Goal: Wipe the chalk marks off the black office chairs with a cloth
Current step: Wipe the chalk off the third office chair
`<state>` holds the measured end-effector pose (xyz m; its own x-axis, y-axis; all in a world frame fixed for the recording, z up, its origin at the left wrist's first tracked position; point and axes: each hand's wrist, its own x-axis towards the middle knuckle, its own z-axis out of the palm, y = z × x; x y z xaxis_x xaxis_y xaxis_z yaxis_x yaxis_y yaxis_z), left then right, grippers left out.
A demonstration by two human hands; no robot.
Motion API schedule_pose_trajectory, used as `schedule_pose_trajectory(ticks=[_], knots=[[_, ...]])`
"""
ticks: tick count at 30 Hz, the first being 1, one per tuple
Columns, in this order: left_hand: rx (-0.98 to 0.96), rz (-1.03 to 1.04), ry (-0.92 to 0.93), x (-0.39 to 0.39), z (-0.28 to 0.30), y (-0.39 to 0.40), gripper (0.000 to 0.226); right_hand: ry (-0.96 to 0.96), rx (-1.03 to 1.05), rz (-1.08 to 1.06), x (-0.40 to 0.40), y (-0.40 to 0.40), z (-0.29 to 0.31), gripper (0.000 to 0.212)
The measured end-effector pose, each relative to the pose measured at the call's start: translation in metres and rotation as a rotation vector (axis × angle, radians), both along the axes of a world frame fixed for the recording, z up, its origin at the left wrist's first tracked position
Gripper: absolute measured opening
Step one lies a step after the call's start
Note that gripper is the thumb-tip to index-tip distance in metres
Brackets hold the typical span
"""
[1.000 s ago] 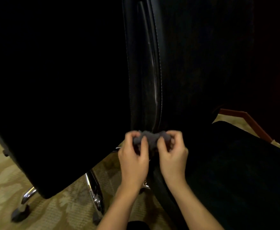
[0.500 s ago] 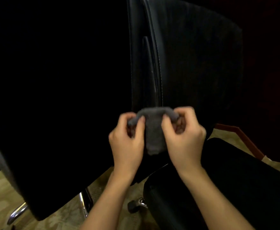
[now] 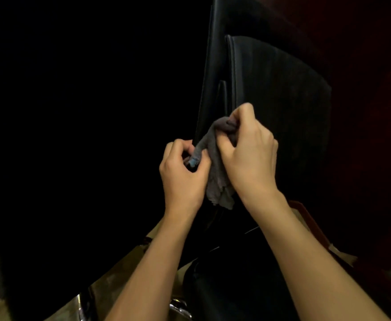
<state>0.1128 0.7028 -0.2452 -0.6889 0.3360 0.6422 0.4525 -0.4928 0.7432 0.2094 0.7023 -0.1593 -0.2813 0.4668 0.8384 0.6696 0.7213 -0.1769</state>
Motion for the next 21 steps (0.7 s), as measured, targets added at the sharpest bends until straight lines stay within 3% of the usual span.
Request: schedule_pose_trajectory(ticks=[7, 11, 15, 18, 21], knots=[[-0.172, -0.069, 0.057, -0.004, -0.035, -0.007, 0.018, -0.023, -0.124, -0.066, 0.013, -0.012, -0.054, 0.023], [-0.169, -0.076, 0.018, -0.002, -0.034, -0.013, 0.019, 0.004, -0.169, -0.058, 0.018, -0.020, -0.065, 0.020], [-0.158, -0.032, 0.004, 0.004, -0.034, -0.036, 0.021, 0.025, -0.107, -0.039, 0.022, -0.032, -0.039, 0.019], [-0.092, 0.027, -0.007, 0.013, -0.028, -0.064, 0.037, 0.010, 0.057, -0.049, 0.018, -0.050, 0.002, 0.019], [0.007, 0.103, 0.111, 0.015, 0.006, -0.091, 0.045, -0.046, 0.131, -0.061, 0.017, -0.067, 0.049, 0.019]])
